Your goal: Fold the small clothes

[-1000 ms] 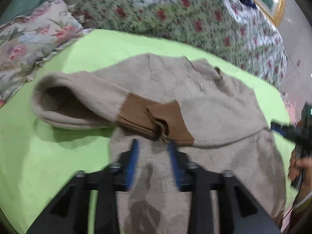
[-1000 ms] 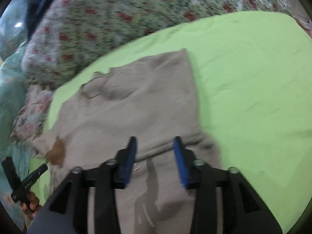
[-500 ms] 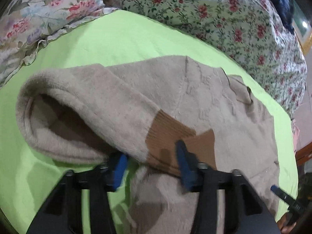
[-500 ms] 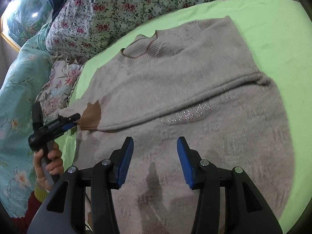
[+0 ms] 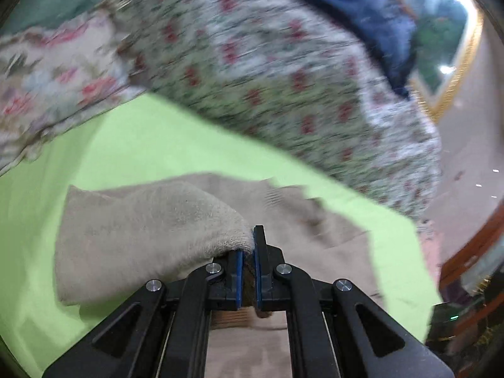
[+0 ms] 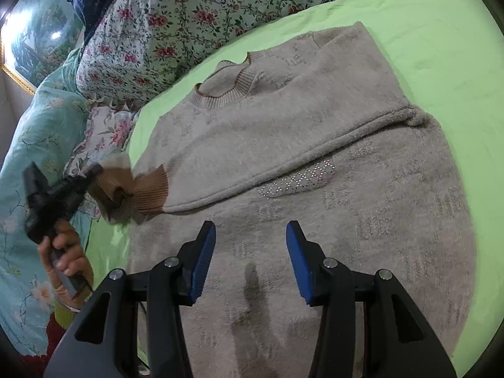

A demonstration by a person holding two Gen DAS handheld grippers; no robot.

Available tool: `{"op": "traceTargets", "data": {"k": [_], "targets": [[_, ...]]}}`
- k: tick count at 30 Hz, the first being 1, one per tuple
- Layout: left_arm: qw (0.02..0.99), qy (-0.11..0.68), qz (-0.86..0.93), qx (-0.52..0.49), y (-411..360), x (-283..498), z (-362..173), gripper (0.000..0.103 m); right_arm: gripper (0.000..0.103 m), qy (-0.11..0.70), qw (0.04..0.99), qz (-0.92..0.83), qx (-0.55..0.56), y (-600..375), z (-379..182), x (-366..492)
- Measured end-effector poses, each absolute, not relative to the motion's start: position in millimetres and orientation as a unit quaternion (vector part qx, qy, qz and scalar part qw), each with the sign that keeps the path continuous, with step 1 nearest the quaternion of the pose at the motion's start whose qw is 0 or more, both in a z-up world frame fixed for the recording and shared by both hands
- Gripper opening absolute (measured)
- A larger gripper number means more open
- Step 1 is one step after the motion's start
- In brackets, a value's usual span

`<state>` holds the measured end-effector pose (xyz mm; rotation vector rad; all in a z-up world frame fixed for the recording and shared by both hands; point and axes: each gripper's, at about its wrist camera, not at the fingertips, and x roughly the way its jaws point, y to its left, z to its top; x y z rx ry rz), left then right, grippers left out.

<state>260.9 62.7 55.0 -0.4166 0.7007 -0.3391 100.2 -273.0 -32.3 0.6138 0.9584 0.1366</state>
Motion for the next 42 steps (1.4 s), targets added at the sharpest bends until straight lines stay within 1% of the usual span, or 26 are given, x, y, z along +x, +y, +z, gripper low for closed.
{"op": "traceTargets", "data": {"k": [4,8,15,19,21,22,23,24,25,26,28,31,34,36,38,42], "targets": [[0.902,0.314,-0.217,-0.203,13.7,257.1,73.9,0.004,0.048,0.439,0.845,0.051,0.299,-284.4,-27.5,89.1],[0.893,0.321,-0.257,-0.185,-39.2,255.0,62.2,0.004,0.048,0.436,0.845,0.033,0.307,-300.1,-29.7,77.9],[0.857,0.414,-0.27,-0.148,-104.4,267.7,-18.4,0.005,0.048,0.431,0.843,0.007,0.321,-320.9,-33.1,64.8],[0.839,0.458,-0.27,-0.117,-113.7,262.8,-47.0,0.007,0.048,0.432,0.84,0.01,0.328,-320.0,-33.6,66.3],[0.839,0.461,-0.27,-0.1,-107.4,250.8,-51.8,0.01,0.051,0.429,0.837,0.017,0.34,-317.3,-35.1,69.2],[0.839,0.462,-0.27,-0.095,-103.4,244.8,-52.5,0.019,0.053,0.427,0.833,0.025,0.35,-315.5,-36.7,71.3],[0.84,0.464,-0.267,-0.084,-96.8,236.1,-53.8,0.03,0.055,0.426,0.83,0.032,0.359,-312.5,-38.1,74.0],[0.844,0.461,-0.262,-0.075,-89.1,227.5,-54.6,0.034,0.055,0.426,0.826,0.039,0.368,-309.9,-40.3,77.8],[0.847,0.459,-0.257,-0.07,-82.1,221.4,-54.5,0.042,0.055,0.426,0.823,0.043,0.372,-307.4,-41.3,81.1],[0.852,0.458,-0.247,-0.063,-68.4,211.4,-56.1,0.046,0.055,0.425,0.823,0.046,0.374,-304.5,-42.0,85.6],[0.857,0.459,-0.227,-0.06,-41.9,200.2,-57.9,0.049,0.055,0.422,0.825,0.049,0.372,-299.4,-41.8,96.9],[0.871,0.461,-0.16,-0.063,5.2,196.2,-61.4,0.049,0.055,0.421,0.829,0.062,0.362,-291.3,-40.5,117.3],[0.879,0.46,-0.089,-0.083,52.8,205.8,-65.4,0.049,0.053,0.43,0.841,0.073,0.32,-276.5,-40.8,148.6],[0.881,0.462,-0.057,-0.088,74.7,213.0,-67.6,0.05,0.053,0.446,0.844,0.064,0.291,-269.4,-46.1,168.2],[0.883,0.46,-0.03,-0.085,90.5,221.8,-70.2,0.058,0.053,0.468,0.842,0.059,0.263,-262.3,-55.1,184.0],[0.883,0.462,-0.011,-0.086,103.6,246.8,-80.9,0.06,0.053,0.512,0.829,0.065,0.214,-242.7,-75.4,202.8]]}}
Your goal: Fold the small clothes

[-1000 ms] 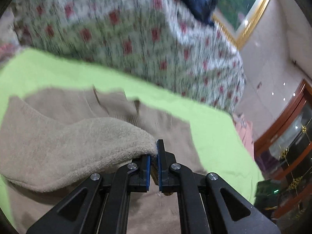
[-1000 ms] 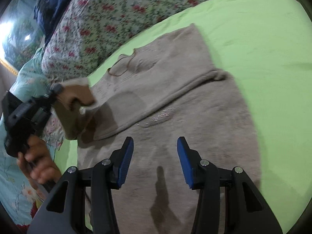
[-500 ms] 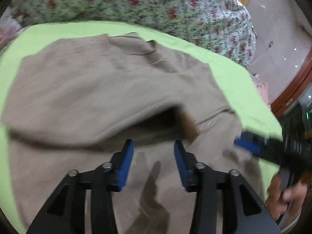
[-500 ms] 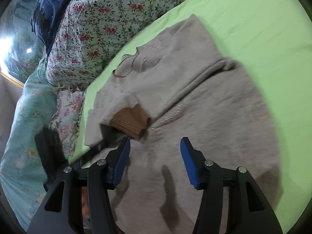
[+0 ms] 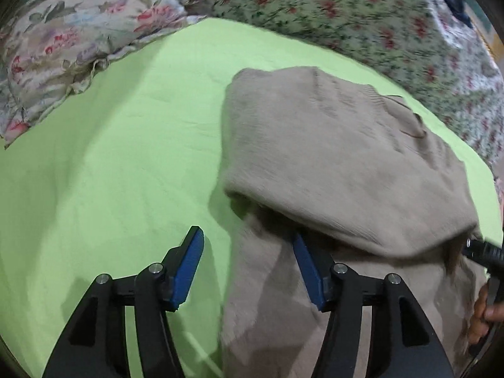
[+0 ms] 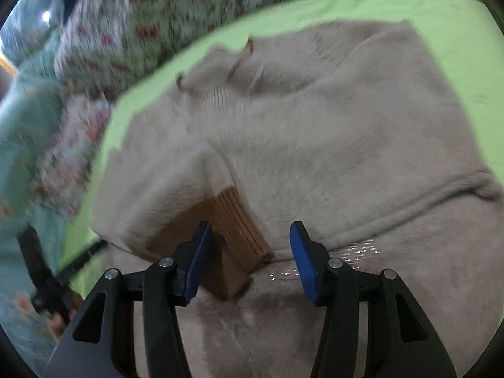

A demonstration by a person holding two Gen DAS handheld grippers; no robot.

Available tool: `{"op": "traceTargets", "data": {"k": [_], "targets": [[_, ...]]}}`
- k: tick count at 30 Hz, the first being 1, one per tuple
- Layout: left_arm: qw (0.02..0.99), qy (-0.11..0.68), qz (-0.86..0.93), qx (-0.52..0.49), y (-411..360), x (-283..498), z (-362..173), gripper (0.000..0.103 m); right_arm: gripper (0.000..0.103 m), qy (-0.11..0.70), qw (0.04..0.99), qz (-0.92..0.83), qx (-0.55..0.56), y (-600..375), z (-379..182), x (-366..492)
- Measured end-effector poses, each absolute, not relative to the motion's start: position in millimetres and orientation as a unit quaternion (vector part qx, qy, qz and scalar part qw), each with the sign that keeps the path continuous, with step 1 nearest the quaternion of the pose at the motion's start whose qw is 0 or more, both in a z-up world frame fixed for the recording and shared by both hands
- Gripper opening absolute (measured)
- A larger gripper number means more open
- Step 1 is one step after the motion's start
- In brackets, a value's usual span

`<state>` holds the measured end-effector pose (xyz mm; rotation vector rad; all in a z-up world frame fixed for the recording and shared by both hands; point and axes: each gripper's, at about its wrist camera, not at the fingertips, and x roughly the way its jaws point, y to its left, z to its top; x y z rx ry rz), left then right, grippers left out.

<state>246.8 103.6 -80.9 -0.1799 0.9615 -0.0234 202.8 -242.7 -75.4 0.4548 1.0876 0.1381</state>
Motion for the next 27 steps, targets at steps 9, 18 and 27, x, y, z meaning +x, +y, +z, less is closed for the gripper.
{"op": "traceTargets", "data": {"k": [9,18,27], "targets": [[0.887,0.455,0.018,-0.081,101.3,279.4,-82.1,0.055,0.005,0.433,0.879,0.068,0.187,-276.5,-1.3,191.1],[0.889,0.448,0.026,-0.092,101.9,275.0,-82.1,0.054,0.005,0.46,0.862,0.023,0.213,-327.6,-13.1,193.4],[0.884,0.45,0.025,-0.125,111.9,275.5,-87.1,0.056,0.005,0.459,0.863,0.018,0.208,-324.3,1.2,196.7]]}}
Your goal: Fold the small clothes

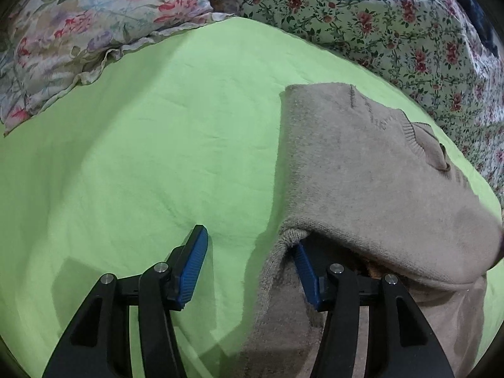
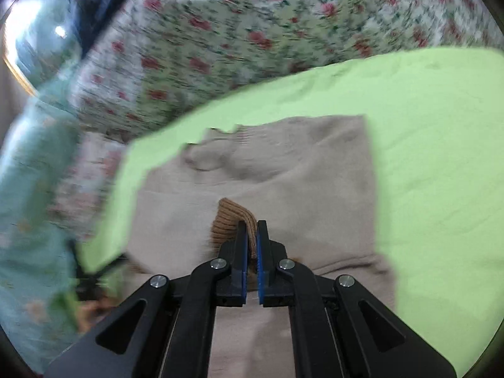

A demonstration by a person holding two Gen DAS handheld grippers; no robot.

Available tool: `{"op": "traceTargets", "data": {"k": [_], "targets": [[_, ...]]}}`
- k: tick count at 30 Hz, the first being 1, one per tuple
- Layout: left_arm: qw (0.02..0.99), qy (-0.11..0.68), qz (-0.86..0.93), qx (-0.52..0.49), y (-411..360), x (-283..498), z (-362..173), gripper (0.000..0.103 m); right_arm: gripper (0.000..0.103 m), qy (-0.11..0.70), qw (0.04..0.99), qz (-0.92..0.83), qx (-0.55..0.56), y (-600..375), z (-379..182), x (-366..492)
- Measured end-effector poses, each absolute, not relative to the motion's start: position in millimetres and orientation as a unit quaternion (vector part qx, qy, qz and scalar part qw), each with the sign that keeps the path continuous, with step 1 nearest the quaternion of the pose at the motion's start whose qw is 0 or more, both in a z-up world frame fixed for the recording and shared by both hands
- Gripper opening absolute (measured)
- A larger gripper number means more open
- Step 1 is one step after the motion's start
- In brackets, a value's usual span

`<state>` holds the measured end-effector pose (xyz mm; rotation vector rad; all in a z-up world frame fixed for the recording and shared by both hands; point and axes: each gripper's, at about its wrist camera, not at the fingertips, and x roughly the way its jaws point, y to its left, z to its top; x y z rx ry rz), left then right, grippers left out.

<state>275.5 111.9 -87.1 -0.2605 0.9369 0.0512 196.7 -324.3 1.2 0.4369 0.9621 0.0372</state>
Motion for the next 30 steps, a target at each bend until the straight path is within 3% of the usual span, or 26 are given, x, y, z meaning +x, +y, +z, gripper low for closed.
{"op": "traceTargets", "data": {"k": [4,10,11,14,16,22,27,30], "targets": [[0.88,0.456,0.02,-0.134,116.5,275.1,-86.2,0.056,0.008,0.522,0.825,-0.047,0.212,-335.9,-50.2,218.2],[0.876,0.465,0.019,-0.122,121.9,260.9,-84.2,0.057,0.009,0.458,0.862,-0.03,0.214,-319.2,-34.9,190.5],[0.876,0.466,0.02,-0.12,122.1,258.8,-84.7,0.057,0.013,0.455,0.864,-0.012,0.215,-314.8,-34.6,188.6],[0.876,0.468,0.023,-0.113,122.2,249.1,-83.8,0.057,0.036,0.482,0.849,0.013,0.214,-310.9,-49.4,196.3],[0.873,0.474,0.022,-0.11,124.3,238.9,-81.0,0.057,0.036,0.497,0.843,-0.044,0.2,-322.5,-58.6,195.4],[0.869,0.485,0.006,-0.1,126.6,188.2,-66.7,0.058,0.037,0.437,0.858,-0.084,0.255,-353.0,-21.1,142.9],[0.866,0.491,-0.021,-0.089,108.2,130.8,-55.2,0.067,0.057,0.421,0.871,0.009,0.254,-322.8,5.4,78.2],[0.857,0.506,-0.049,-0.088,87.6,107.5,-52.2,0.074,0.063,0.43,0.869,0.035,0.243,-299.1,-0.5,47.5]]}}
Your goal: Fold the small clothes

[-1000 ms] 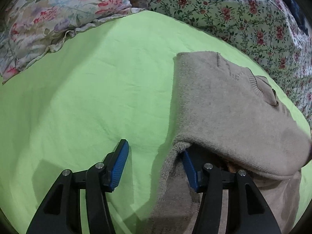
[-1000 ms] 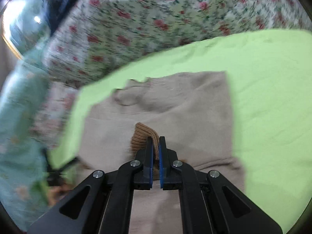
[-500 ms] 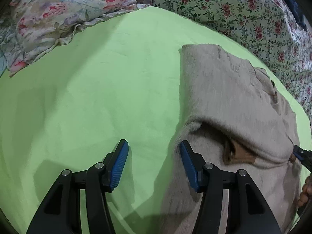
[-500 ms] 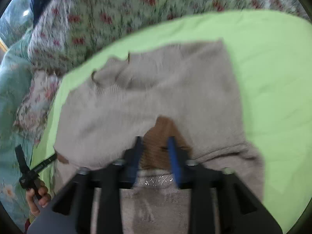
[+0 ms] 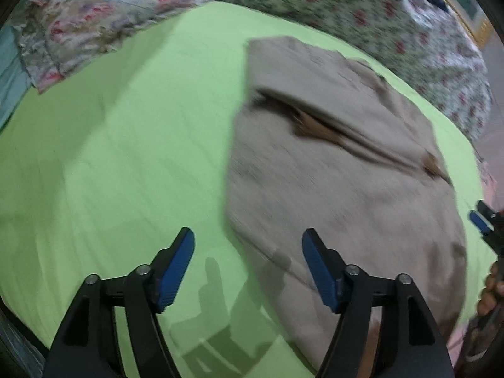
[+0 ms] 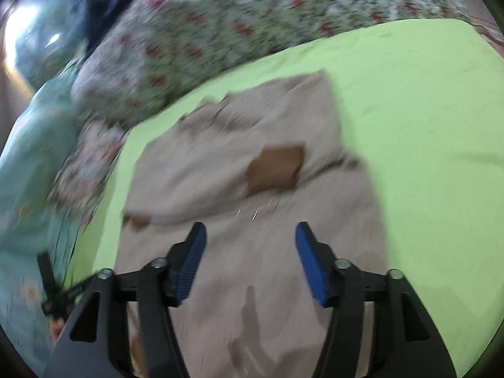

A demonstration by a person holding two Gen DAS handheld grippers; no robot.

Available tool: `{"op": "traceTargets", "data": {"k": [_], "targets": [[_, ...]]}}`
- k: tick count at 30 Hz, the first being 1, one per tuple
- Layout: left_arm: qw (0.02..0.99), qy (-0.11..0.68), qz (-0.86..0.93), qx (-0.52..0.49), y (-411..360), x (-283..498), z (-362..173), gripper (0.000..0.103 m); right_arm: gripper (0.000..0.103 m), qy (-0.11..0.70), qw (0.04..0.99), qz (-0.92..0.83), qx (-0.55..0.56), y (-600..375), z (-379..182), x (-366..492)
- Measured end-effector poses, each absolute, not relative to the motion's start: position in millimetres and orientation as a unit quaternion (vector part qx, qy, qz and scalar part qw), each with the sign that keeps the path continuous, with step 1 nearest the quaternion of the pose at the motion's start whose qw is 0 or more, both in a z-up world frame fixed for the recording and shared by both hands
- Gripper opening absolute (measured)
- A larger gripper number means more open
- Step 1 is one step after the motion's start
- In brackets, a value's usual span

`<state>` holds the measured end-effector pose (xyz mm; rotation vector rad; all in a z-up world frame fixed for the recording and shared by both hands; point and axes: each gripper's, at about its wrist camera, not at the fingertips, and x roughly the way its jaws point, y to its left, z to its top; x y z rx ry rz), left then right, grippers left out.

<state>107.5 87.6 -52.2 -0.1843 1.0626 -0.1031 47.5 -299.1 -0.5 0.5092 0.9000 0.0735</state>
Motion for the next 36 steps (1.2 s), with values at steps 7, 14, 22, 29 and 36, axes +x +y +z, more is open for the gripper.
{"op": "traceTargets", "data": {"k": [7,14,22,29,36], "targets": [[0.866,0.492,-0.043,0.078,-6.3,87.0,-53.4,0.08,0.063,0.457,0.845,0.047,0.274,-269.9,-32.3,-1.5],[0.851,0.495,-0.026,0.173,-12.3,41.5,-78.1,0.081,0.07,0.436,0.854,0.031,0.281,-284.2,-18.0,-47.1],[0.853,0.517,-0.06,0.025,92.5,-9.6,-74.0,0.083,0.071,0.416,0.852,-0.003,0.316,-325.0,-21.5,-104.0],[0.821,0.534,-0.16,-0.122,98.1,-11.4,-87.2,0.084,0.071,0.421,0.842,0.04,0.336,-321.0,-37.7,-127.2],[0.786,0.533,-0.254,-0.185,81.1,-15.6,-103.8,0.087,0.071,0.427,0.821,0.099,0.365,-312.0,-63.2,-140.6]]}}
